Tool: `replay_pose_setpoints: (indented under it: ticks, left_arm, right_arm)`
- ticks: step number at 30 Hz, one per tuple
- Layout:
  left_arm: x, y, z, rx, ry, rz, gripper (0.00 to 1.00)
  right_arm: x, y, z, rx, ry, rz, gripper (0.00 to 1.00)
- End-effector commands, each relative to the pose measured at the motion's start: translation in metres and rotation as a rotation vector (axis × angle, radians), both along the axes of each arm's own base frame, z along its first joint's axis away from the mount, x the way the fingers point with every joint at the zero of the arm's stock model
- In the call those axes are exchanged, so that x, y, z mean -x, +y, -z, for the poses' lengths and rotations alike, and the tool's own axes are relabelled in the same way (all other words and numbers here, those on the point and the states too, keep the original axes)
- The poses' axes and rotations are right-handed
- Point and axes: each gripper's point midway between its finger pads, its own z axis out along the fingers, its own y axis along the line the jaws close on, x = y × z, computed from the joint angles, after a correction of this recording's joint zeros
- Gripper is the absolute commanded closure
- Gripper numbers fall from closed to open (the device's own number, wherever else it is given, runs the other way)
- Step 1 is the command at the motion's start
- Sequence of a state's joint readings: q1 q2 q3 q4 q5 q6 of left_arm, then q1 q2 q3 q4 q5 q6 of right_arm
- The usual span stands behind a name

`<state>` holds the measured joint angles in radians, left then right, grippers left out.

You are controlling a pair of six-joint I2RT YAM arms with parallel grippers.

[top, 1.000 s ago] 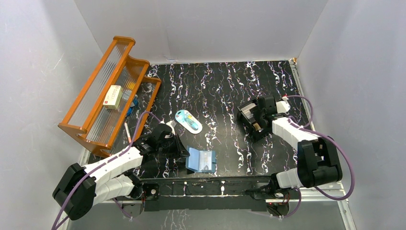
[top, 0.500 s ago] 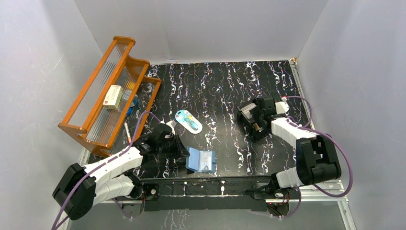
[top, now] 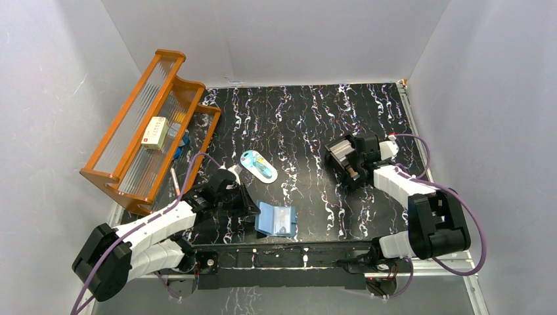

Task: Put the credit cards into the card holder
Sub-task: Pick up the credit card from the storage box.

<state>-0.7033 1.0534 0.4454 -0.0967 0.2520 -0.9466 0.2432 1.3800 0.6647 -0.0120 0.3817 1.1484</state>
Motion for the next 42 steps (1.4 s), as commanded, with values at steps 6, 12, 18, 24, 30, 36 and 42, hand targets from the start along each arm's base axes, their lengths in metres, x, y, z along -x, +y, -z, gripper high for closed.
replay_pose_setpoints:
  ticks: [6, 12, 18, 24, 30, 36, 42]
  left_arm:
    - [0.001, -0.002, -0.001, 0.013, 0.01, 0.005, 0.93]
    - [0.001, -0.002, -0.001, 0.014, 0.009, 0.007, 0.93]
    - [0.001, -0.003, -0.002, 0.017, 0.008, 0.007, 0.94]
    - [0.001, -0.005, -0.003, 0.018, 0.013, 0.018, 0.93]
    - [-0.001, -0.006, -0.005, 0.017, 0.017, 0.016, 0.94]
    - [-0.001, -0.005, -0.002, 0.013, 0.032, 0.002, 0.96]
    - [-0.007, -0.005, -0.005, 0.011, 0.022, -0.032, 1.0]
  right_arm:
    - [0.003, -0.01, -0.011, 0.023, -0.047, 0.031, 0.76]
    - [0.003, -0.012, -0.015, 0.026, -0.052, 0.044, 0.77]
    - [0.009, -0.011, -0.014, 0.007, -0.026, 0.045, 0.84]
    - [0.03, -0.011, -0.022, 0.003, 0.012, 0.025, 1.0]
    - [0.044, -0.012, -0.051, 0.028, -0.035, -0.038, 1.0]
    - [0.049, -0.01, -0.086, 0.08, -0.121, -0.142, 1.0]
    - [0.053, 0.007, -0.108, 0.083, -0.199, -0.291, 1.0]
